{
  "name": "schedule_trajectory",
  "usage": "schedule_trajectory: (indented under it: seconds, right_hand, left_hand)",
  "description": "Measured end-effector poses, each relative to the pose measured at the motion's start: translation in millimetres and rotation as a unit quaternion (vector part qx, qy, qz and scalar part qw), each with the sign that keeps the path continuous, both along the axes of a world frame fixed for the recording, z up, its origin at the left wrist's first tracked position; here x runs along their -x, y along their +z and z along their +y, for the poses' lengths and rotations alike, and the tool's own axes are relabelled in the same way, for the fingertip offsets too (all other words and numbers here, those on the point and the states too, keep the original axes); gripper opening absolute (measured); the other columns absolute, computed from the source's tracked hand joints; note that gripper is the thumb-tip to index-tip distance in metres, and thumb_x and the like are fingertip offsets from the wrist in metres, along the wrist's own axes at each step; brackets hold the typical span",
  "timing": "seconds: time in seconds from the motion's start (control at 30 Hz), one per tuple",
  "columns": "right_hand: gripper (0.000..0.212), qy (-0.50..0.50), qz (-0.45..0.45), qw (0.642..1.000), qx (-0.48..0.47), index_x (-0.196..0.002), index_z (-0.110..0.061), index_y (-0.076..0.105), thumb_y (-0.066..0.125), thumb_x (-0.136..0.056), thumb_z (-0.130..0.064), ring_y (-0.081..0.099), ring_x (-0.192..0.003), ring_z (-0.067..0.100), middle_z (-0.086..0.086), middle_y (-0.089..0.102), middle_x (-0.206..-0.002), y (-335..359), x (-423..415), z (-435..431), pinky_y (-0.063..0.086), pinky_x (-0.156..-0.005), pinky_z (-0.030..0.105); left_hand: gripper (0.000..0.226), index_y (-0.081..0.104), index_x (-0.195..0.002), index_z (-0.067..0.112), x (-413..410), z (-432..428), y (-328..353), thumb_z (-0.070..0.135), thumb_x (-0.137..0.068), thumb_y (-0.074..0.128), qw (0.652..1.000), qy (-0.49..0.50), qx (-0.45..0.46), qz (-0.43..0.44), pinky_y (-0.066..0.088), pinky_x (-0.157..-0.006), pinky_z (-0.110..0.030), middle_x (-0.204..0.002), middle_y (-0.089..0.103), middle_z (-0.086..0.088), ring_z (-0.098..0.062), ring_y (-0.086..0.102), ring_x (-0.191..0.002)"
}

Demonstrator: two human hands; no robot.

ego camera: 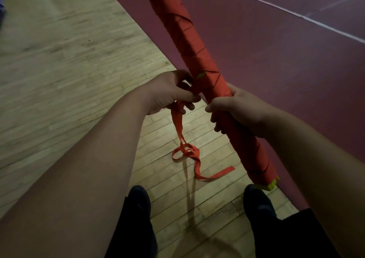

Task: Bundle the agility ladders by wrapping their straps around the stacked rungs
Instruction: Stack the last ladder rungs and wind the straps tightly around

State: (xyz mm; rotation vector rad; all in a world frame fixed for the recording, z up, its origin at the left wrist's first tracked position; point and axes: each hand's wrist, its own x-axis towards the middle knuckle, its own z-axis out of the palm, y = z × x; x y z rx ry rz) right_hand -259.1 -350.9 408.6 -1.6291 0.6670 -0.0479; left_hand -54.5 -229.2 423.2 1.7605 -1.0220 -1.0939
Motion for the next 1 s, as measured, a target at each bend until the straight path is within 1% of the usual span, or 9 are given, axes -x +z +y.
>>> schedule_trajectory:
  seconds: [0.2,0.37,0.57,0.63,0.7,0.77,0.83,0.93,1.0]
  right_hand:
    - [0.041,0.002,0.014,1.0,0.004,-0.126,-0.03,0.057,0.076,-0.093,-0.016,0.074,-0.072,0.031,0.017,0.073,-0.091,-3.2,-0.5,-3.2,0.063,-0.071,0.044]
    - [0.039,0.014,0.026,0.999,0.029,-0.123,-0.027,0.059,0.078,-0.091,-0.014,0.074,-0.07,0.03,0.017,0.074,-0.091,-6.7,-1.9,-1.6,0.062,-0.071,0.044]
    - [0.058,-0.005,0.052,0.991,0.123,-0.138,-0.035,0.052,0.081,-0.091,-0.017,0.072,-0.067,0.018,0.012,0.071,-0.1,-13.2,-8.5,1.6,0.057,-0.057,0.025]
    - [0.067,-0.018,0.06,0.983,0.17,-0.144,-0.038,0.048,0.084,-0.09,-0.022,0.072,-0.071,0.017,0.005,0.068,-0.105,-16.4,-12.6,3.8,0.055,-0.055,0.023]
    - [0.069,-0.043,0.064,0.973,0.216,-0.146,-0.039,0.047,0.086,-0.089,-0.029,0.071,-0.078,0.017,0.0,0.064,-0.112,-19.9,-16.2,6.8,0.054,-0.058,0.026]
    - [0.07,-0.067,0.069,0.96,0.262,-0.146,-0.037,0.047,0.087,-0.088,-0.035,0.067,-0.085,0.015,-0.002,0.062,-0.116,-24.9,-18.7,9.6,0.056,-0.067,0.03]
    - [0.071,-0.08,0.075,0.951,0.289,-0.144,-0.035,0.047,0.087,-0.086,-0.044,0.066,-0.089,0.014,-0.003,0.063,-0.116,-29.7,-20.2,12.7,0.061,-0.075,0.036]
    - [0.069,-0.051,0.105,0.948,0.297,-0.134,-0.03,0.05,0.084,-0.082,-0.06,0.065,-0.085,0.013,-0.004,0.063,-0.104,-27.7,-21.7,13.7,0.055,-0.067,0.031]
    - [0.062,-0.021,0.097,0.963,0.251,-0.122,-0.026,0.057,0.078,-0.083,-0.069,0.071,-0.085,0.02,0.001,0.069,-0.098,-16.3,-18.7,9.2,0.059,-0.07,0.036]
  left_hand:
    - [0.021,0.07,-0.126,0.014,-5.1,3.1,7.6,0.011,-0.105,0.068,0.999,-0.02,-0.029,0.008,0.046,-0.051,-0.019,-0.109,0.081,-0.012,-0.008,0.059,-0.063]
    - [0.019,0.073,-0.124,0.012,-9.0,3.2,7.7,0.017,-0.109,0.063,0.998,-0.011,-0.054,0.02,0.033,-0.044,-0.015,-0.099,0.077,-0.004,-0.004,0.047,-0.058]
    - [0.013,0.069,-0.102,0.007,-4.2,-2.5,14.1,0.011,-0.106,0.058,0.996,0.014,-0.083,0.024,0.029,-0.041,-0.016,-0.081,0.069,-0.003,-0.005,0.043,-0.054]
    - [0.017,0.069,-0.103,0.006,-2.2,-3.8,17.8,0.017,-0.104,0.055,0.994,0.022,-0.095,0.038,0.028,-0.041,-0.016,-0.079,0.066,-0.004,-0.007,0.043,-0.054]
    - [0.031,0.069,-0.112,0.004,0.3,-4.8,20.1,0.031,-0.104,0.055,0.992,0.019,-0.104,0.069,0.028,-0.041,-0.016,-0.079,0.063,-0.004,-0.006,0.042,-0.056]
    - [0.054,0.069,-0.117,0.005,6.2,-8.3,19.3,0.057,-0.101,0.06,0.991,0.032,-0.107,0.081,0.028,-0.041,-0.016,-0.078,0.061,-0.002,-0.005,0.041,-0.057]
    - [0.068,0.067,-0.105,0.013,14.6,-14.5,13.2,0.079,-0.09,0.066,0.991,0.08,-0.093,0.051,0.028,-0.042,-0.018,-0.074,0.061,0.0,-0.006,0.041,-0.054]
    - [0.056,0.065,-0.094,0.017,21.0,-20.6,2.0,0.072,-0.091,0.071,0.989,0.142,-0.049,0.012,0.029,-0.042,-0.022,-0.068,0.061,0.001,-0.008,0.041,-0.05]
    - [0.046,0.064,-0.089,0.018,18.1,-19.9,0.9,0.063,-0.094,0.071,0.989,0.146,-0.023,0.009,0.028,-0.042,-0.023,-0.065,0.059,0.0,-0.01,0.039,-0.049]
